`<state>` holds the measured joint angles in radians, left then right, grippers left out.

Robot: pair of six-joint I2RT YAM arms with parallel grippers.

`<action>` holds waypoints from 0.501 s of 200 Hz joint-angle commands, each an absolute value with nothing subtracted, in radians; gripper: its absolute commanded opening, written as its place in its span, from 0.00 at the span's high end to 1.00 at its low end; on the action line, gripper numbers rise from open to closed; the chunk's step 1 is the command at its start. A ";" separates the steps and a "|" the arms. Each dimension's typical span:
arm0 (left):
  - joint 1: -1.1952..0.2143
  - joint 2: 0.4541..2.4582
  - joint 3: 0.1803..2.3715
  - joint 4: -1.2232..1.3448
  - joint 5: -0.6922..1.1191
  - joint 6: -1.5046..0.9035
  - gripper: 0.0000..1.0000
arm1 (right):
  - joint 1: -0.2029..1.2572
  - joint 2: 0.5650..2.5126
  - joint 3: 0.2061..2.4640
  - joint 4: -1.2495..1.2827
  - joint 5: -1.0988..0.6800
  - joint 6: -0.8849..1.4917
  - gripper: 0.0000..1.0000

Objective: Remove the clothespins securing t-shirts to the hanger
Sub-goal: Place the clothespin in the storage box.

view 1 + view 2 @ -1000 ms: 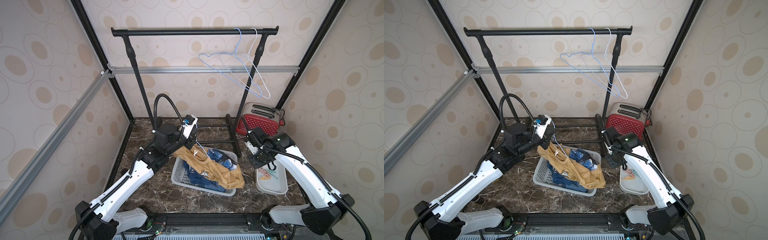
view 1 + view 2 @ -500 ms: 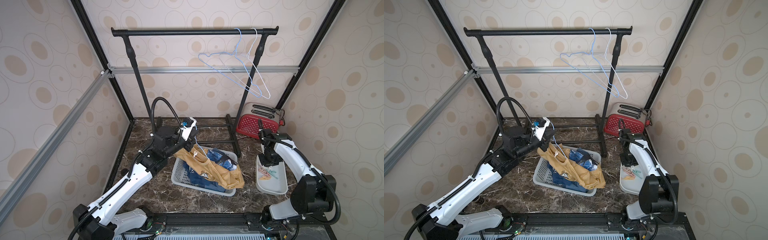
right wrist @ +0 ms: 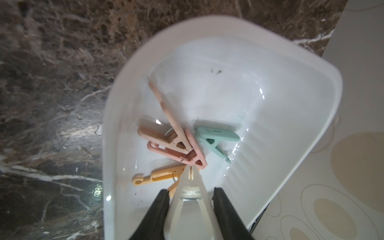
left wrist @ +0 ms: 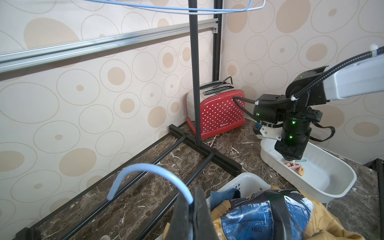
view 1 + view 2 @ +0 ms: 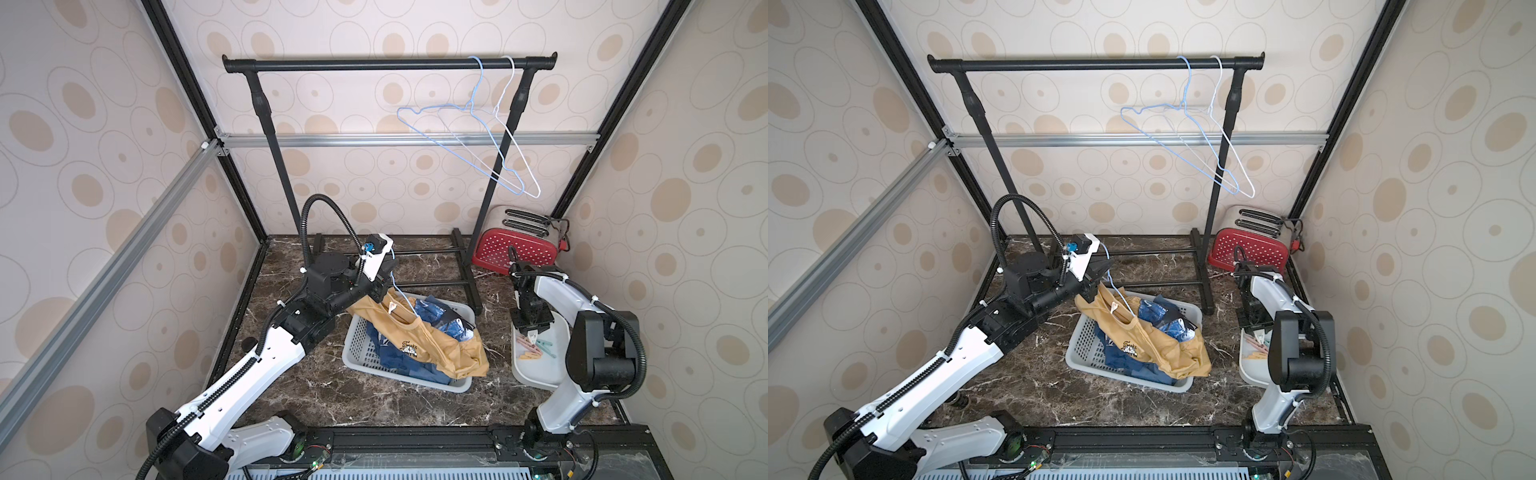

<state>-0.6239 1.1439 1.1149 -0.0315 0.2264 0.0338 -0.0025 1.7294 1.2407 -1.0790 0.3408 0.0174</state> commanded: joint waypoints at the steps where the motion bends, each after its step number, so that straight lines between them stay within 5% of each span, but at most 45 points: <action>1: -0.628 1.131 1.127 0.000 0.230 0.029 1.00 | -0.009 1.755 1.253 -1.087 0.334 0.012 0.60; 51: -0.627 1.137 1.127 -0.019 0.216 0.037 1.00 | -0.009 1.759 1.265 -1.096 0.322 0.013 0.49; 100: -0.627 1.146 1.152 -0.051 0.214 0.032 1.00 | -0.009 1.543 1.231 -1.085 0.292 0.021 0.40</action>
<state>-0.6239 1.1439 1.1149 -0.0402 0.2161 0.0341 -0.0063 1.6970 1.2415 -1.0729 0.3176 0.0158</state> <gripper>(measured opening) 0.055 0.599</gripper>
